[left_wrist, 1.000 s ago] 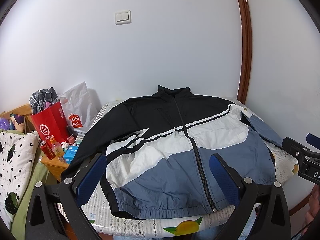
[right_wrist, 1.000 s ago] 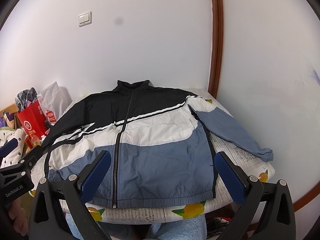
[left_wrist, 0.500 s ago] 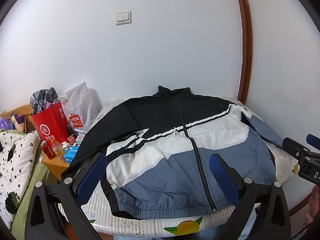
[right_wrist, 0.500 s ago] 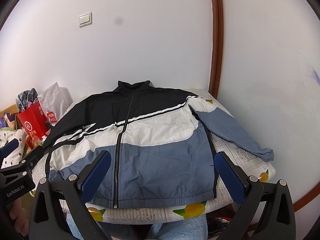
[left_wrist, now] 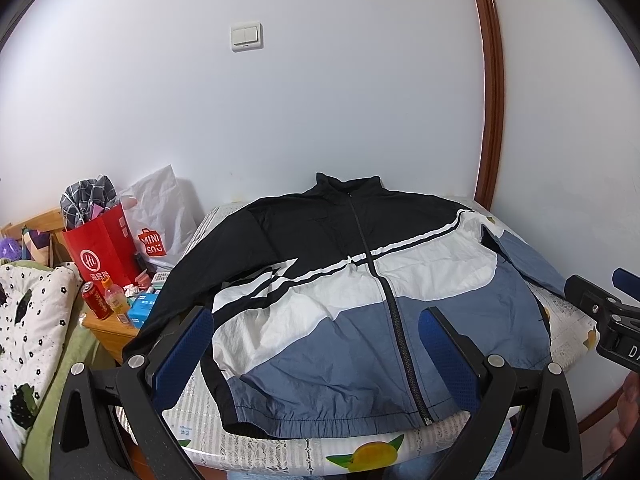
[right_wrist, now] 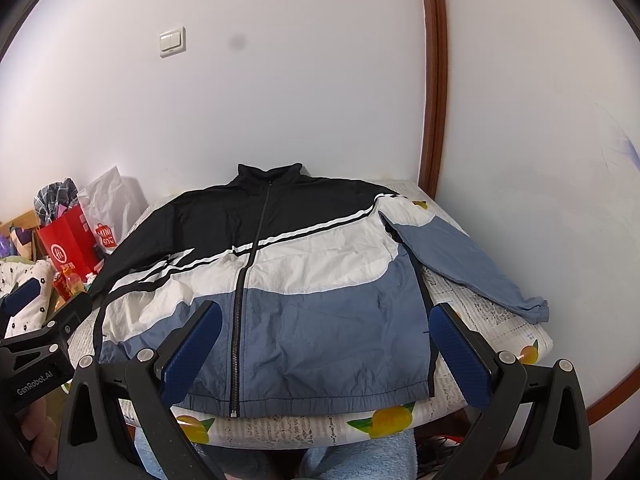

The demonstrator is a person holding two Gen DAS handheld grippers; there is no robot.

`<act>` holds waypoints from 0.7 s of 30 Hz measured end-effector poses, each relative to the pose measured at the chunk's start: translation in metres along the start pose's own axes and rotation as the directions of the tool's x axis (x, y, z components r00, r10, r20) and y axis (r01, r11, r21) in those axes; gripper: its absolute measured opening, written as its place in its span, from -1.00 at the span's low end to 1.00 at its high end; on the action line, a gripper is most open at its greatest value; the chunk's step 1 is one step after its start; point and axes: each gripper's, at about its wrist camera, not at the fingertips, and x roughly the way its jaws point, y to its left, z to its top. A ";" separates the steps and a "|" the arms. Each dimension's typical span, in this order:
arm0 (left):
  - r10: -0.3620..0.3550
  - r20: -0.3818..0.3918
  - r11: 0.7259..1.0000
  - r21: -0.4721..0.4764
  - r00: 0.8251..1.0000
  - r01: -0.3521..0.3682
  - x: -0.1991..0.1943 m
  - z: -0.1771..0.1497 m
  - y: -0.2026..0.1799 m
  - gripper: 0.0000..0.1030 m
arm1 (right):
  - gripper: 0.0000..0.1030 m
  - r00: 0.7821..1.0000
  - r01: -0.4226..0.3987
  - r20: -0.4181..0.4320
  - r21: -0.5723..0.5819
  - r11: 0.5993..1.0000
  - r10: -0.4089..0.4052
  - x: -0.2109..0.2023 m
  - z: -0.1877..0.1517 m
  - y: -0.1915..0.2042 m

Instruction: Fold large clothes

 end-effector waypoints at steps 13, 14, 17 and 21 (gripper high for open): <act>0.037 0.029 0.999 -0.007 0.999 -0.037 -0.001 0.001 0.004 1.00 | 0.99 1.000 0.001 -0.003 0.007 1.000 -0.001 0.004 0.001 -0.006; 0.035 0.033 0.999 -0.008 0.999 -0.035 -0.001 0.001 0.005 1.00 | 0.99 1.000 0.002 -0.003 0.007 1.000 -0.002 0.004 -0.001 -0.006; 0.028 0.042 1.000 -0.007 0.999 -0.027 0.000 0.002 0.006 1.00 | 0.99 1.000 0.002 0.002 0.007 1.000 -0.002 0.004 -0.001 -0.006; 0.021 0.034 1.000 -0.018 0.999 -0.020 0.008 0.004 0.012 1.00 | 0.99 1.000 0.002 0.015 0.008 1.000 -0.002 0.007 0.000 -0.005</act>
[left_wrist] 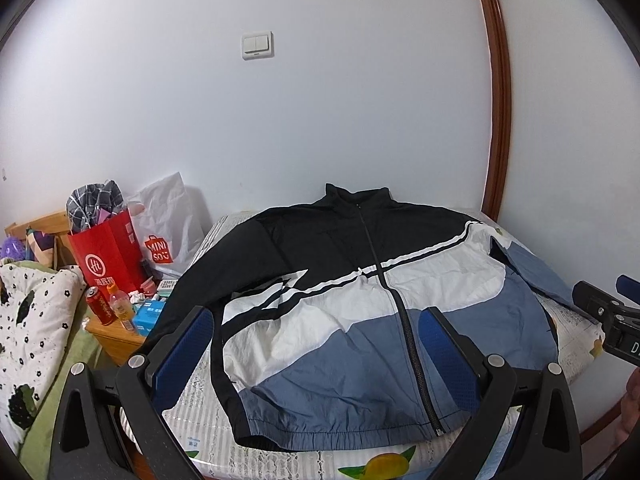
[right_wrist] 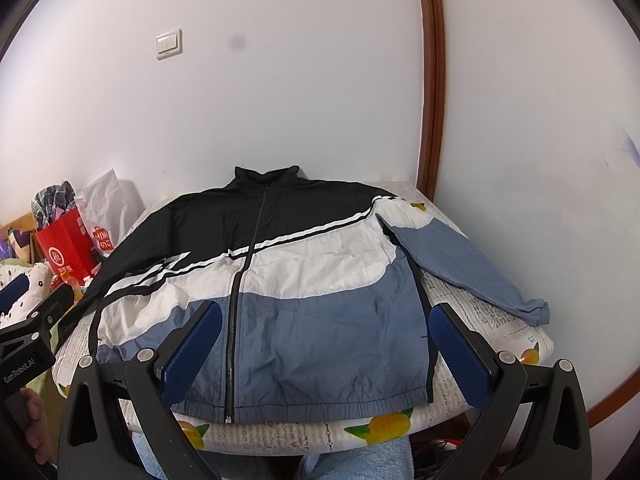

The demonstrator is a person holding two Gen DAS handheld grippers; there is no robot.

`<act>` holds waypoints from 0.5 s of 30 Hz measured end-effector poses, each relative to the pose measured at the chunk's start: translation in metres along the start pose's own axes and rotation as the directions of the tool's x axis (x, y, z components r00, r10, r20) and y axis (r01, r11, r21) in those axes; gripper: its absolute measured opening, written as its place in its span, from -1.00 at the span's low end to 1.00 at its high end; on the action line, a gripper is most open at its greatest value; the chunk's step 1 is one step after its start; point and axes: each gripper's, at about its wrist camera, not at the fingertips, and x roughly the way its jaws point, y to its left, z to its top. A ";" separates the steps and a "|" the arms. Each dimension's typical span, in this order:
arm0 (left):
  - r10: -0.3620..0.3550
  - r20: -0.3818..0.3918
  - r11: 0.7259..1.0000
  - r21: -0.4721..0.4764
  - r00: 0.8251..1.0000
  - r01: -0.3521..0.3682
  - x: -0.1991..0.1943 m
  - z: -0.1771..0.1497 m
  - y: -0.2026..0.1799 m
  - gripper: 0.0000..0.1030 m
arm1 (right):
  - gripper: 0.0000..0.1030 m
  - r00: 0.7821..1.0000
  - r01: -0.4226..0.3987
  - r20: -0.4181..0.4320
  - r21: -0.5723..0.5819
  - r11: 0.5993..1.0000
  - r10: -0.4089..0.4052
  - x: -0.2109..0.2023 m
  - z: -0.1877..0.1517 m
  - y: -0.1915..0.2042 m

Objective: Fold large clothes
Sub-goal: 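Grasp the black sleeve of the jacket with the left tool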

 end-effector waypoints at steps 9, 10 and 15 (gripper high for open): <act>-0.028 -0.080 0.999 0.025 0.996 0.030 0.035 -0.003 0.015 1.00 | 0.99 1.000 0.018 -0.026 -0.006 1.000 -0.018 0.027 0.002 0.002; -0.023 -0.088 0.999 0.026 0.996 0.025 0.038 -0.004 0.017 1.00 | 0.99 0.999 0.022 -0.029 -0.016 1.000 -0.023 0.032 0.003 0.004; 0.006 -0.142 1.000 0.000 0.990 -0.006 0.070 -0.011 0.045 1.00 | 0.99 0.996 -0.006 -0.091 -0.036 0.999 0.002 0.058 0.005 0.010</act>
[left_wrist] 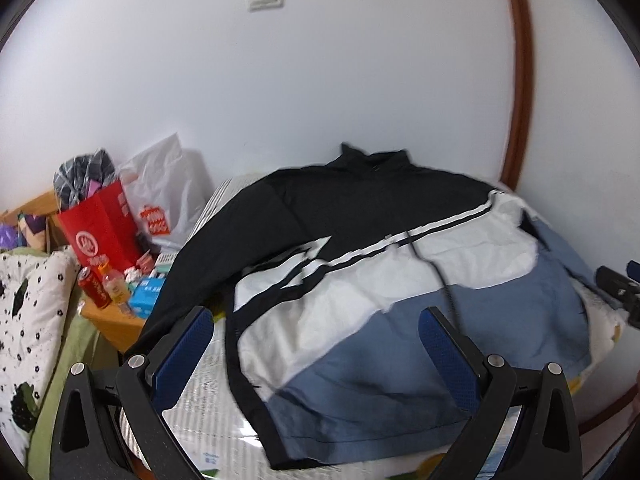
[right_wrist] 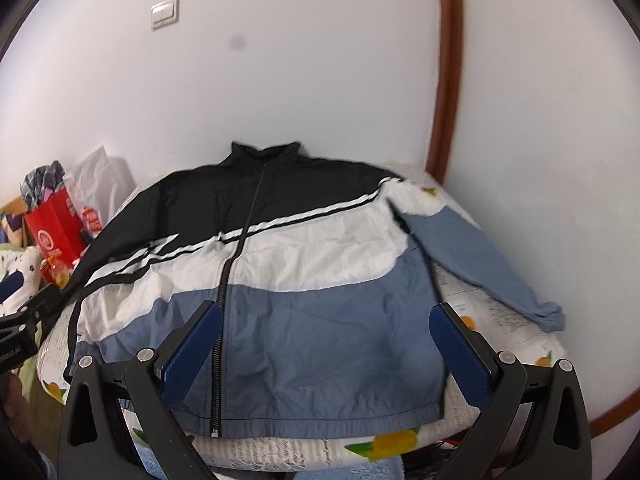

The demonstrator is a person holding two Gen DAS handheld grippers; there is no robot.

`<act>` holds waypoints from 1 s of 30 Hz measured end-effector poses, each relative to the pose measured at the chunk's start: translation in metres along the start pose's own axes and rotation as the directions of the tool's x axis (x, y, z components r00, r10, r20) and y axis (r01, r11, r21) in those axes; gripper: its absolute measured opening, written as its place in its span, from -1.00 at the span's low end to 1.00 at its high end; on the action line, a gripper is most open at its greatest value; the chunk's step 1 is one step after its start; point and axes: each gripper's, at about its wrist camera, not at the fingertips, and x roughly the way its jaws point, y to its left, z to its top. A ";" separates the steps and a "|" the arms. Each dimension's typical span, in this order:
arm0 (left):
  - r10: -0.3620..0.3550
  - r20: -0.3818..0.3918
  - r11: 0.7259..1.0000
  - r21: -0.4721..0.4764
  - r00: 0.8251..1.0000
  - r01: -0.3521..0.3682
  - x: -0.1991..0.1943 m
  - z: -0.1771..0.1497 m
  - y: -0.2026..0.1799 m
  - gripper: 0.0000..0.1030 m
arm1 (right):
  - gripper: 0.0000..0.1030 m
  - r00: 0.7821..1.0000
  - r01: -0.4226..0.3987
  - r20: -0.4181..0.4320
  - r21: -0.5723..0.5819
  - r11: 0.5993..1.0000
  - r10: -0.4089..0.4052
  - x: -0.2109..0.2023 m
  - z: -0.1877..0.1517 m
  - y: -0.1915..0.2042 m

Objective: Fold large clothes
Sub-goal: 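Grasp the black sleeve of the jacket with the left tool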

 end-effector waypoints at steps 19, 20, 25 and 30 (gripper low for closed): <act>0.217 -0.209 0.963 -0.115 0.954 -0.244 0.109 -0.036 0.154 0.98 | 0.54 0.990 -0.103 -0.103 -0.053 0.993 0.097 0.108 0.018 0.063; 0.224 -0.214 0.961 -0.112 0.951 -0.252 0.115 -0.038 0.158 0.98 | 0.54 0.989 -0.113 -0.103 -0.063 0.992 0.106 0.110 0.019 0.065; 0.242 -0.248 0.958 -0.092 0.938 -0.271 0.138 -0.044 0.173 0.87 | 0.54 0.982 -0.117 -0.154 -0.048 0.992 0.109 0.134 0.031 0.060; 0.185 -0.285 0.963 -0.139 0.941 -0.231 0.153 -0.047 0.178 0.56 | 0.54 0.986 -0.048 -0.162 -0.011 0.999 0.045 0.147 0.038 0.043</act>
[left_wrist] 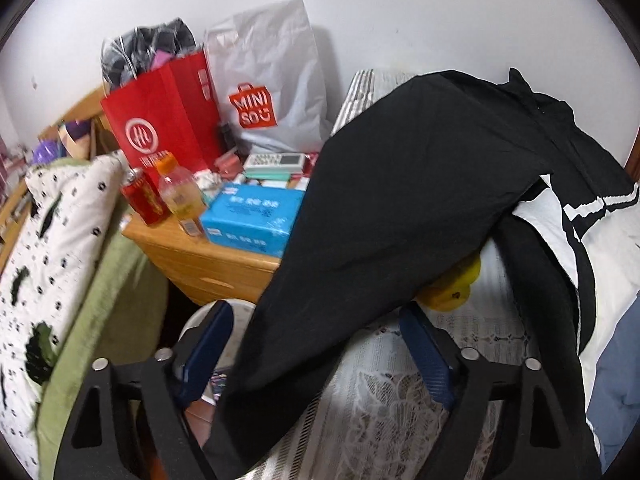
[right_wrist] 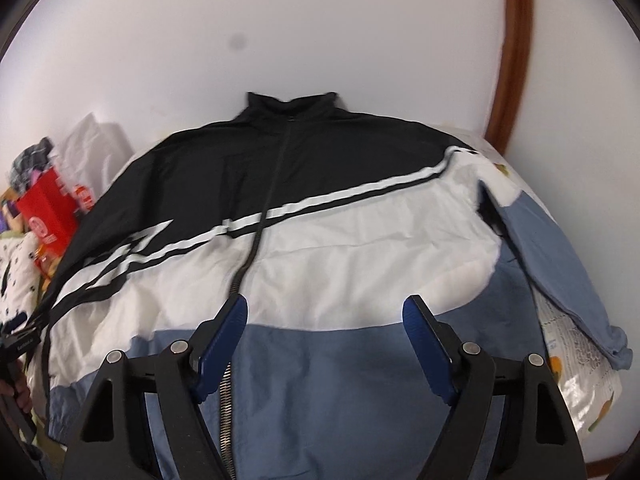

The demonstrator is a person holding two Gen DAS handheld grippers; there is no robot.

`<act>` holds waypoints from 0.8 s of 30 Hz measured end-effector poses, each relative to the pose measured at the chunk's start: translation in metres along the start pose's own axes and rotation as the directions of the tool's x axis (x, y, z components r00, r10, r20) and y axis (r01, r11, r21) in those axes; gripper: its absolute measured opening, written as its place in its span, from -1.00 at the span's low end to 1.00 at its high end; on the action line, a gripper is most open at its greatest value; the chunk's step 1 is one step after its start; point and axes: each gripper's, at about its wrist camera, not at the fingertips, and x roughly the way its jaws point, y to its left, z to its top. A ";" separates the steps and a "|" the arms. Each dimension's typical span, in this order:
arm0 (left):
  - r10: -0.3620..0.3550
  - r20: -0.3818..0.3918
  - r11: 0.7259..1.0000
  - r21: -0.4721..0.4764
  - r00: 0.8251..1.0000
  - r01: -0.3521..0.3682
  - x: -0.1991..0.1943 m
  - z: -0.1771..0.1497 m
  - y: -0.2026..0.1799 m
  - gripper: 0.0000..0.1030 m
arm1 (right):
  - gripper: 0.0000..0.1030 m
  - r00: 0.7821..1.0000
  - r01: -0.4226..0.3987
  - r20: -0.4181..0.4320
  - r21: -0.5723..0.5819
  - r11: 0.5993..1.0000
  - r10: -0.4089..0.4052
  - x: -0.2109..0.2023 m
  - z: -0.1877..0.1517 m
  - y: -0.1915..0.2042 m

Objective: Fold large clothes
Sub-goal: 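Grasp the black sleeve of the jacket with the left tool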

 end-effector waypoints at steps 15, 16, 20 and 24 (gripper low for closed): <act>0.038 0.102 0.999 0.003 0.994 -0.039 -0.030 0.053 -0.023 -0.85 | 0.54 1.000 -0.011 0.028 -0.030 0.999 0.012 0.002 0.021 -0.014; 0.033 0.116 0.999 0.003 0.993 -0.033 -0.038 0.061 -0.028 -0.86 | 0.54 0.999 -0.014 0.028 -0.036 0.999 0.015 0.002 0.022 -0.017; 0.007 0.186 0.999 0.032 0.983 -0.013 -0.066 0.090 -0.053 -0.86 | 0.54 1.000 -0.014 0.019 0.001 1.000 0.014 0.004 0.028 -0.040; -0.040 0.252 0.997 0.080 0.967 0.020 -0.088 0.121 -0.092 -0.86 | 0.54 1.000 -0.006 0.023 0.039 0.999 0.006 0.003 0.030 -0.066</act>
